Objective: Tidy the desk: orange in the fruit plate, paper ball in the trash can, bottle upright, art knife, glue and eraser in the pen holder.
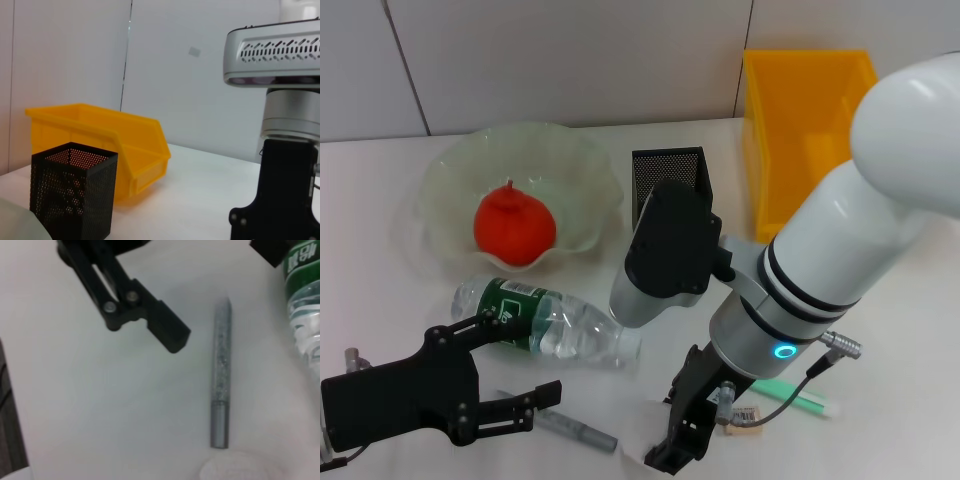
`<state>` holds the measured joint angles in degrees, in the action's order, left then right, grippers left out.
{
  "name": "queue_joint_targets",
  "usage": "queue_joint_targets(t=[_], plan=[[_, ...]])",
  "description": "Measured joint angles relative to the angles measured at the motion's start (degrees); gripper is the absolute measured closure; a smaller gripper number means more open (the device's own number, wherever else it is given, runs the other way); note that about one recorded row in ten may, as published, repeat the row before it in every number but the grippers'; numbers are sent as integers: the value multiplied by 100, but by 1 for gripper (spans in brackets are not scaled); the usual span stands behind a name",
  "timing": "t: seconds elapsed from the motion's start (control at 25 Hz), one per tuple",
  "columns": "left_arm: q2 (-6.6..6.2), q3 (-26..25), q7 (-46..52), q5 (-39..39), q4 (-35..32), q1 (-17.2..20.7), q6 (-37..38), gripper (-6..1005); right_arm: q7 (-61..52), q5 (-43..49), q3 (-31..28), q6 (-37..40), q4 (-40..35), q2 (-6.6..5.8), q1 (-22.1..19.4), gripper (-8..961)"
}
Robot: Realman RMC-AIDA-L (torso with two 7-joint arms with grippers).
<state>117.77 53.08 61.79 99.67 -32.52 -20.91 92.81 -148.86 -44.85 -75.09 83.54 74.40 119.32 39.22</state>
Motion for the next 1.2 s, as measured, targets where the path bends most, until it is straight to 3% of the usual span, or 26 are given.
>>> queue_joint_targets(t=[0.28, 0.64, 0.68, 0.92, 1.2], plan=[[0, 1, 0, -10, 0, 0, 0, 166, 2, -36, -669, 627, 528, -18, -150, 423], [17, 0, 0, -21, -5, -30, 6, 167, 38, 619, -2597, 1564, 2144, -31, -518, 436], [21, 1, 0, -19, -6, -39, 7, 168, 108, 809, -3040, 1609, 2408, -31, -561, 435], [26, 0, 0, -23, -9, -61, 10, 169, 378, 1544, -3629, 1140, 2562, -28, -686, 435], [36, 0, 0, -16, -9, -71, 1, 170, 379, 2321, -3638, 58, 2181, -6, -844, 439]])
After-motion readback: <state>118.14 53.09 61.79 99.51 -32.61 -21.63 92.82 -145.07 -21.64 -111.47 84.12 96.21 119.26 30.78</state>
